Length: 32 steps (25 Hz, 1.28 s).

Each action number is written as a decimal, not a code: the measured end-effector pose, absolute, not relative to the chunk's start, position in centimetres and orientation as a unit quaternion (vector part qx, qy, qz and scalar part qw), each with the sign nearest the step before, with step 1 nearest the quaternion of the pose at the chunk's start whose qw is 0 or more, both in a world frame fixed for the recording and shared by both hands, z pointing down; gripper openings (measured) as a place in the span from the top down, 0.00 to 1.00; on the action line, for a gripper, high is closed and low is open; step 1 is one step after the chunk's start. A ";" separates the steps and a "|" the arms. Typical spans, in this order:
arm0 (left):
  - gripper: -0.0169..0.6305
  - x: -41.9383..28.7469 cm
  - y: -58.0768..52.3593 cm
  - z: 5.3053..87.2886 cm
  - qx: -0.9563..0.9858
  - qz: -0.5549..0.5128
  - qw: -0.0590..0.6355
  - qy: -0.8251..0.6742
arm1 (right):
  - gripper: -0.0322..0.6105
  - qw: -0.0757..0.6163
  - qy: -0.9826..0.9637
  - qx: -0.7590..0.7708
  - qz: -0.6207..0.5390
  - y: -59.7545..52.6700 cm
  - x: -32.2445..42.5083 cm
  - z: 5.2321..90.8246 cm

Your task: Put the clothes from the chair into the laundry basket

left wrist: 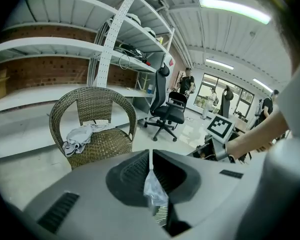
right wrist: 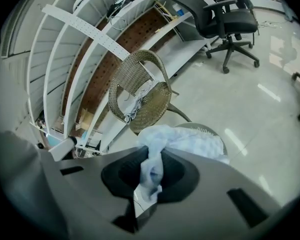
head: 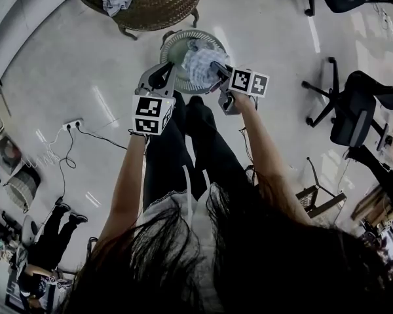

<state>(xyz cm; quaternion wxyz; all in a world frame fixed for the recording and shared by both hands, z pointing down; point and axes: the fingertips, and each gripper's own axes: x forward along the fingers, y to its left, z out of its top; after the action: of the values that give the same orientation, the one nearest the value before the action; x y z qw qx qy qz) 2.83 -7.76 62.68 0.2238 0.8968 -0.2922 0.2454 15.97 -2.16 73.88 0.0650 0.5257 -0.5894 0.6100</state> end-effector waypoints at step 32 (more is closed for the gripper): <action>0.94 1.9 -12.8 70.5 0.895 0.289 0.252 -0.228 | 0.70 0.163 -0.475 0.577 0.644 -2.2 17.4 86.2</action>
<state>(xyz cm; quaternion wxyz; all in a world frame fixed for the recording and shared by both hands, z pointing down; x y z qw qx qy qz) 1.90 -12.79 70.54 0.2520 0.8950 -0.2281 0.2888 17.42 -2.25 86.21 0.1630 0.5772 -0.4748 0.6440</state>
